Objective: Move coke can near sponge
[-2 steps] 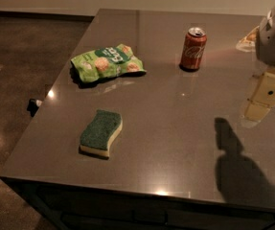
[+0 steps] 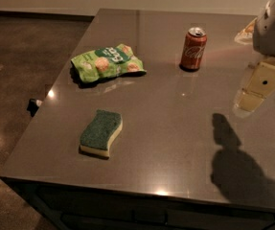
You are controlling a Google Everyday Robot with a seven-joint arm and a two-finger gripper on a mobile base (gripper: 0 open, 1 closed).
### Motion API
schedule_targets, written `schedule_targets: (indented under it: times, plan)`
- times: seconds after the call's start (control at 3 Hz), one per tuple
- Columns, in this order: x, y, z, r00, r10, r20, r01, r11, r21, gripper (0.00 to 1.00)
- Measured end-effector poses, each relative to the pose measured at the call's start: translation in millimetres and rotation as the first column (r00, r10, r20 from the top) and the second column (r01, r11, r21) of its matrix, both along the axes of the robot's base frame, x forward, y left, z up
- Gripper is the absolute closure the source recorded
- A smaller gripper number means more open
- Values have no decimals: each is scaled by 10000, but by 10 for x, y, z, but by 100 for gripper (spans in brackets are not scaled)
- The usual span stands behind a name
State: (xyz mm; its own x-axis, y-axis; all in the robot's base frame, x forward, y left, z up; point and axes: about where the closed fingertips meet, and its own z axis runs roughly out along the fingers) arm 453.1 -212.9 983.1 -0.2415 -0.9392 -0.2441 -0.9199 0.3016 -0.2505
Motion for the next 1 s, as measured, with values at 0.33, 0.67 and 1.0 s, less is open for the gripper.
schedule_targets:
  times: [0.33,0.67,1.0]
  plan:
    - [387,96,-1,9992,-390,44,386,9972,642,0]
    - [867,166,-44,9930,-1180,57,1161,9837,1374,0]
    - [1297,230,-114,9789,-2041,99,1980,9592,2018,0]
